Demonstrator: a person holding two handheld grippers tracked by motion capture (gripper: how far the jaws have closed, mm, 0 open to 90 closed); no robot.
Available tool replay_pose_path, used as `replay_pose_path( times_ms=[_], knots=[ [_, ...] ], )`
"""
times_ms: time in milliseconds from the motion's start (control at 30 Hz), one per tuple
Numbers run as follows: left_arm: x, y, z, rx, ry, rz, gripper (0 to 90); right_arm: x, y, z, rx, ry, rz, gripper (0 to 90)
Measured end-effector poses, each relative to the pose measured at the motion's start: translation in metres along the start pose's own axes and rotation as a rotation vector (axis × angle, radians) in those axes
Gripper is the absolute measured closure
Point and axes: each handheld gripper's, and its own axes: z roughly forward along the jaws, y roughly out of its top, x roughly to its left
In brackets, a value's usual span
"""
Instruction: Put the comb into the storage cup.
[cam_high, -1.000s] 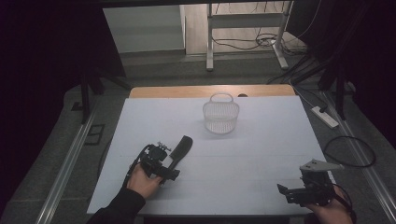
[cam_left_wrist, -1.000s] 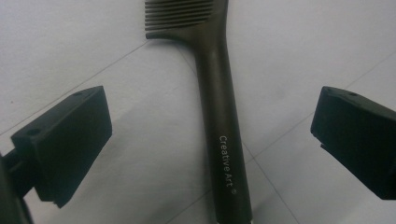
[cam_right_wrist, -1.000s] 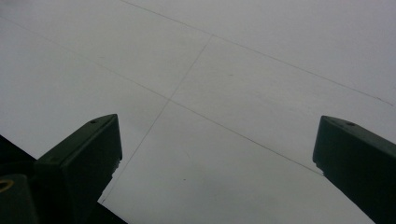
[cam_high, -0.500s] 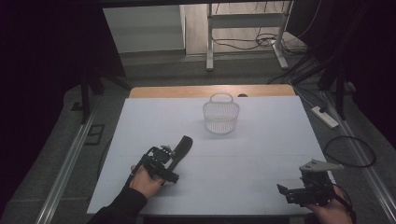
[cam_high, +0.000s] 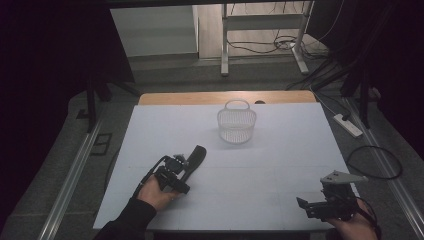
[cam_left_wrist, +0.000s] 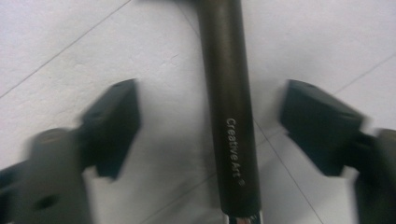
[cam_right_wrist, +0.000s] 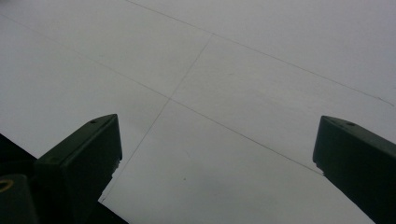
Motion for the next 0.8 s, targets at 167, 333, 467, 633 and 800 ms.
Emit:
replay_pose_path(
  times_ms=[167,333,467,633,800],
  knots=[
    [0.0,-0.002,-0.003,-0.023,-0.009,0.003,62.9,0.0,0.0,0.0,0.002,0.001,0.0,1.5],
    [0.006,-0.004,-0.003,-0.04,-0.046,0.002,72.3,0.0,0.0,0.0,0.002,0.001,-0.002,1.5],
    [0.012,-0.006,-0.004,-0.053,-0.086,-0.018,72.6,0.0,0.0,0.0,0.0,0.002,-0.004,1.6],
    [0.015,-0.008,-0.006,-0.086,-0.079,-0.014,72.6,0.0,0.0,0.0,-0.001,0.003,-0.005,1.6],
    [0.014,-0.01,-0.014,-0.144,-0.082,0.011,72.6,0.0,0.0,0.0,-0.001,0.002,-0.005,1.6]
  ],
)
